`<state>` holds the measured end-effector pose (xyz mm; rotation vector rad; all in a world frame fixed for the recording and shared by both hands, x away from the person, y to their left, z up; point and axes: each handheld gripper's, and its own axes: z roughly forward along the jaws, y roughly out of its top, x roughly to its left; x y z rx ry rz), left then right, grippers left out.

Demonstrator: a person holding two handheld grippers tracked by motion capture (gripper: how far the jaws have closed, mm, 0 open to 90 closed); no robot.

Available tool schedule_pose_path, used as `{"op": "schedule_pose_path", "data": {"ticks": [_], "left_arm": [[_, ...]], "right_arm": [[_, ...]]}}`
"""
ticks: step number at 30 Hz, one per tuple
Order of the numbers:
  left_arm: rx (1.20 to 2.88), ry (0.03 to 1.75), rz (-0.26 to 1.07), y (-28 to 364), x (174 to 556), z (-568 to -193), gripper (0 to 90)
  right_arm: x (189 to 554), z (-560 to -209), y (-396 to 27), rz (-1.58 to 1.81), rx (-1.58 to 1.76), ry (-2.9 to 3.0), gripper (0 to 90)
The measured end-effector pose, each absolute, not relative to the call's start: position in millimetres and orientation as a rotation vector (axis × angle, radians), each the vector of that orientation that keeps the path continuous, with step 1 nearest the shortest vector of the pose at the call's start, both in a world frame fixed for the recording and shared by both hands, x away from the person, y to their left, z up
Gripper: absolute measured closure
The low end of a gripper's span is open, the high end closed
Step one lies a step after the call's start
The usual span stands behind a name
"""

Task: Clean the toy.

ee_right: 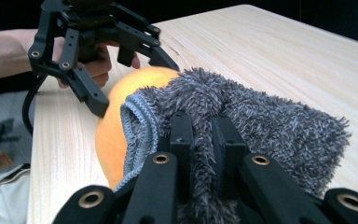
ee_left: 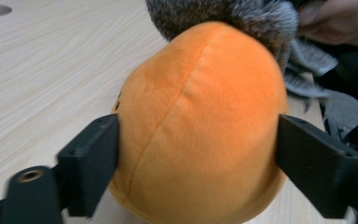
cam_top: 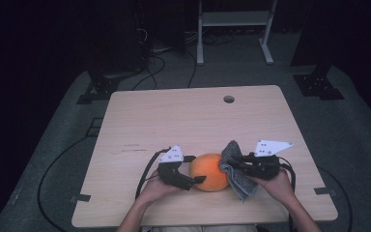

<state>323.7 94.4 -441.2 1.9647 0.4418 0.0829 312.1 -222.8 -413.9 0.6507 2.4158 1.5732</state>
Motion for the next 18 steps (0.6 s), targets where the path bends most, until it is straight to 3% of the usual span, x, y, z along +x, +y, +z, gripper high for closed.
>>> {"op": "schedule_pose_path", "data": {"ticks": [10,18], "left_arm": [[1.984,0.420,0.138,94.0,319.6,-438.6,31.7],[1.949,0.462,0.209,95.6,317.1,-423.4,41.1]], "right_arm": [[305.8,-420.3,-256.3,1.510,0.770,2.411,79.4],[291.6,-379.3,-236.5,1.608,0.616,2.352,79.6]]}}
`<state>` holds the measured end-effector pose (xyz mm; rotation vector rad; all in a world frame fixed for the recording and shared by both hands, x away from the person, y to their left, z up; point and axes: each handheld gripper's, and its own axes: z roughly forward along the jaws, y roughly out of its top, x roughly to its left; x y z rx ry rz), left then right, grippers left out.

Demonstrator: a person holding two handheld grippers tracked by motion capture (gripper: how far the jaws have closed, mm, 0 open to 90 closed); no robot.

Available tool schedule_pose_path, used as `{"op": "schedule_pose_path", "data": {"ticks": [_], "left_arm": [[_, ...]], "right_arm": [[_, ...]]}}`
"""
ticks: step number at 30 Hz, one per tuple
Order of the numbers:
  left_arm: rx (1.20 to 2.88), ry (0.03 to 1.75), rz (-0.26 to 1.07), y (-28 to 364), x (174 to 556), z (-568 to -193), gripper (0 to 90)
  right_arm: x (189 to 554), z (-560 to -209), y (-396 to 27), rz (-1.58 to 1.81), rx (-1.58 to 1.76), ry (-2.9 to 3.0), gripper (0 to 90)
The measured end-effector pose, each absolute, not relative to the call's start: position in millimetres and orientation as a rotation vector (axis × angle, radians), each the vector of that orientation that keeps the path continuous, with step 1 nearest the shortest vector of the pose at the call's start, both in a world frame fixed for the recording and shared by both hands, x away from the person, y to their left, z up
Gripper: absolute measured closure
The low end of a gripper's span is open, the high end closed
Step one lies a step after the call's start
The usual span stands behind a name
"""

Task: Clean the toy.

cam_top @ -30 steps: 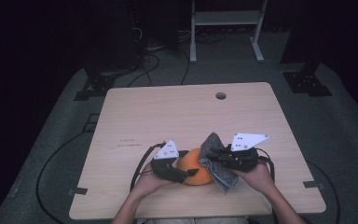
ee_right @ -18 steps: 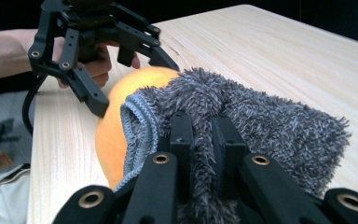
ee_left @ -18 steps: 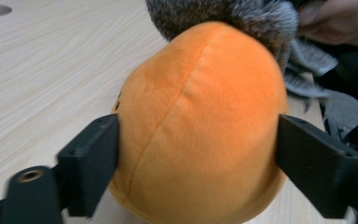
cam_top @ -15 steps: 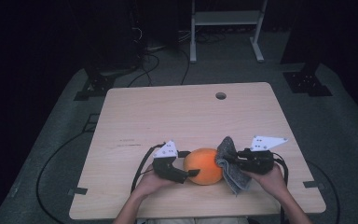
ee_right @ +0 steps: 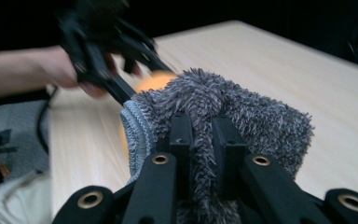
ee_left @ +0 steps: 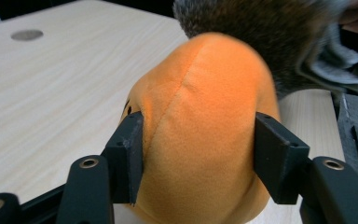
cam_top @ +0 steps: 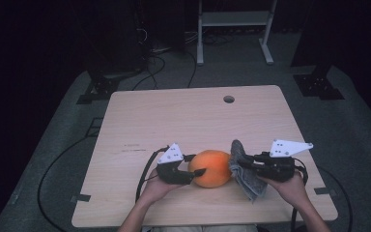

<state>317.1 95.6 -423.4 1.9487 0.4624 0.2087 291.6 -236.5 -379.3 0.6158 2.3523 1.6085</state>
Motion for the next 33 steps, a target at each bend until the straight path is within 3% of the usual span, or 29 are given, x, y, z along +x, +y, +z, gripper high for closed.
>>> {"op": "schedule_pose_path", "data": {"ticks": [5,9,15,19,21,25,33], "left_arm": [[1.963,0.447,0.214,91.7,312.6,-420.3,41.6],[1.984,0.415,0.199,89.9,310.2,-420.0,40.2],[1.970,0.450,0.143,100.0,321.1,-426.4,12.6],[2.006,0.473,0.039,94.5,331.1,-437.7,3.2],[1.999,0.460,-0.002,92.1,333.1,-440.9,4.6],[1.990,0.417,-0.040,91.3,330.7,-442.0,22.2],[1.991,0.406,-0.024,89.1,328.5,-440.1,30.0]], "right_arm": [[299.0,-361.8,-204.0,1.600,0.552,2.383,79.7],[312.4,-373.6,-179.0,1.494,0.543,2.474,79.9],[313.4,-394.9,-186.6,1.539,0.573,2.493,80.0],[310.0,-398.8,-194.2,1.554,0.580,2.488,80.0],[307.9,-401.2,-196.7,1.556,0.576,2.483,80.0],[305.5,-407.7,-207.7,1.575,0.596,2.462,80.0],[299.7,-419.9,-233.2,1.562,0.685,2.421,79.9]]}}
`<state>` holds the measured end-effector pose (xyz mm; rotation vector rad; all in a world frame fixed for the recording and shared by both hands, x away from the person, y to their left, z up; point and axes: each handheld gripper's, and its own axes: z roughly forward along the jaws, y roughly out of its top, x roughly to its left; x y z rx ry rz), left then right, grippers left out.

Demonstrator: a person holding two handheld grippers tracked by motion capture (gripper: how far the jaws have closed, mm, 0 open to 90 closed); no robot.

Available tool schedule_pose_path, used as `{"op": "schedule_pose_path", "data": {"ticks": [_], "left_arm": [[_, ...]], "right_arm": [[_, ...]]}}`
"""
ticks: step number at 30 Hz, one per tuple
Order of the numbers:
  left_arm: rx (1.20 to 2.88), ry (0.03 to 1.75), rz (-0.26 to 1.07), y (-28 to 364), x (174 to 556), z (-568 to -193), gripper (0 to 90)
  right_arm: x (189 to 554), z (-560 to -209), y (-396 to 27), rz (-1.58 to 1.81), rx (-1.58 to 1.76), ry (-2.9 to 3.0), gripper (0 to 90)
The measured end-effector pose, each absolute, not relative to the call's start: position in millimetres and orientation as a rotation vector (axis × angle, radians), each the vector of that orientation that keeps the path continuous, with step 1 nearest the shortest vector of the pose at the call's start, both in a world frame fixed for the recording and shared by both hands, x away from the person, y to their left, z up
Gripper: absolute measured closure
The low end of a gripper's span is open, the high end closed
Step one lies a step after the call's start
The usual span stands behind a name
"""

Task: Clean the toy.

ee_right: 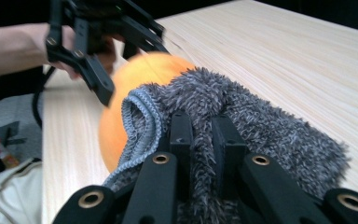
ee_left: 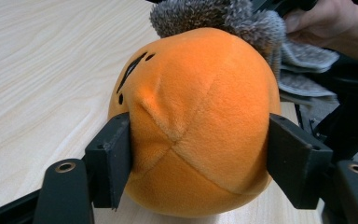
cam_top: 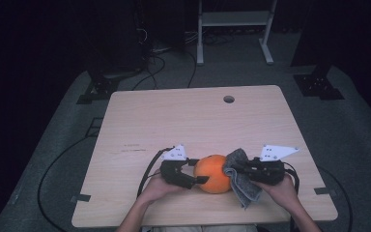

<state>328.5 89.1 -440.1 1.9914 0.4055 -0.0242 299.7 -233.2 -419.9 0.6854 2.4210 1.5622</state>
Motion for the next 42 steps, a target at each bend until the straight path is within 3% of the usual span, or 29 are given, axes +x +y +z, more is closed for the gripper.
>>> {"op": "schedule_pose_path", "data": {"ticks": [6,11,17,21,26,31,33,36,42], "left_arm": [[1.954,0.434,-0.035,91.8,329.4,-437.2,36.5],[1.908,0.505,-0.013,103.0,332.3,-418.8,39.1],[1.908,0.566,0.024,107.7,332.0,-406.2,39.9],[1.930,0.553,0.009,100.3,327.6,-404.6,39.0],[1.907,0.551,-0.083,106.3,330.8,-419.4,25.2],[1.906,0.476,-0.015,109.1,331.8,-420.9,6.3],[1.950,0.464,0.034,106.6,333.0,-428.8,5.1],[1.994,0.461,-0.008,99.5,337.3,-439.6,4.1],[1.979,0.407,0.007,95.3,333.0,-439.1,28.0]], "right_arm": [[297.9,-427.2,-254.5,1.492,0.790,2.411,79.8],[293.4,-406.9,-259.3,1.575,0.767,2.320,79.7],[295.1,-375.8,-221.4,1.681,0.603,2.288,79.8],[306.9,-381.6,-189.1,1.690,0.566,2.336,80.0],[316.5,-407.2,-182.1,1.676,0.609,2.399,80.2],[315.9,-417.6,-195.4,1.709,0.658,2.361,80.3],[315.6,-418.2,-199.6,1.696,0.664,2.362,80.2],[312.9,-419.0,-204.1,1.673,0.657,2.365,80.2],[310.2,-424.4,-219.6,1.656,0.697,2.362,80.0]]}}
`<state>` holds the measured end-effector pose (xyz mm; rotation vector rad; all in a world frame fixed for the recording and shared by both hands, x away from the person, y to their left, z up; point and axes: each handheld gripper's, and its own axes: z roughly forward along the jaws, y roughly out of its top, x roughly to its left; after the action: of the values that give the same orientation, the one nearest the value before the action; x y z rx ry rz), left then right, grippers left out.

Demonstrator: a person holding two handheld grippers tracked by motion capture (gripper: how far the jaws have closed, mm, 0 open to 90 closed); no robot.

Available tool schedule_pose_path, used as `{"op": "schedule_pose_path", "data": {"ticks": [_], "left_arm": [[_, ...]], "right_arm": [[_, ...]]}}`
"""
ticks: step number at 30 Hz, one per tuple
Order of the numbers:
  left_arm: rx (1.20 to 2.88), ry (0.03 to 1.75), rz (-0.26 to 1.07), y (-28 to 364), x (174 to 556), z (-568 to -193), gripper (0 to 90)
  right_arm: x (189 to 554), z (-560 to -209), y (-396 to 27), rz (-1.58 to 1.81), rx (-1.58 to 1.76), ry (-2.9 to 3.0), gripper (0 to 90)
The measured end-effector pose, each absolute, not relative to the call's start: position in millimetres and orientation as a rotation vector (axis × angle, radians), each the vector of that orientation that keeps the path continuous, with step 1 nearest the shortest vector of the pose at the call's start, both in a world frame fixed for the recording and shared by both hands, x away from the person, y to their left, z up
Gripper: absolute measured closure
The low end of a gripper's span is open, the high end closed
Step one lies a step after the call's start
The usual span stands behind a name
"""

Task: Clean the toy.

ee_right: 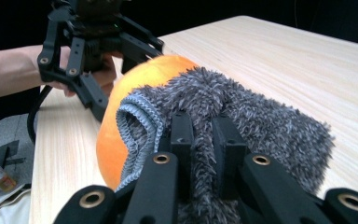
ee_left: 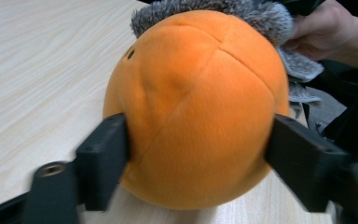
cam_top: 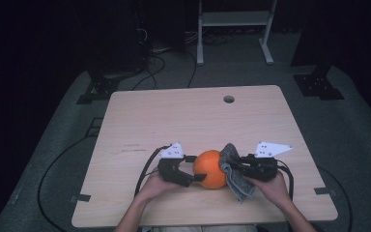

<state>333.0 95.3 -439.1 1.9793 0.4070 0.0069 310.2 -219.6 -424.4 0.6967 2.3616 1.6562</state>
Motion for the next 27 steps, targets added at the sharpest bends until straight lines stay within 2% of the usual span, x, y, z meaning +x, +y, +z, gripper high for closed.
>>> {"op": "schedule_pose_path", "data": {"ticks": [9,12,15,22,27], "left_arm": [[1.974,0.421,0.002,99.8,334.7,-440.7,37.4],[1.942,0.453,-0.031,102.7,337.2,-439.9,40.3],[1.901,0.479,-0.005,104.4,336.0,-431.0,43.2],[1.885,0.544,0.053,117.5,335.0,-414.9,45.1],[1.919,0.530,0.015,112.5,332.0,-419.6,42.5]], "right_arm": [[311.1,-442.1,-249.7,1.534,0.860,2.438,79.6],[309.6,-436.0,-255.8,1.547,0.863,2.418,79.6],[307.7,-418.9,-254.8,1.608,0.807,2.371,79.6],[304.2,-373.5,-217.2,1.701,0.588,2.325,79.6],[316.7,-375.6,-182.2,1.655,0.559,2.366,79.7]]}}
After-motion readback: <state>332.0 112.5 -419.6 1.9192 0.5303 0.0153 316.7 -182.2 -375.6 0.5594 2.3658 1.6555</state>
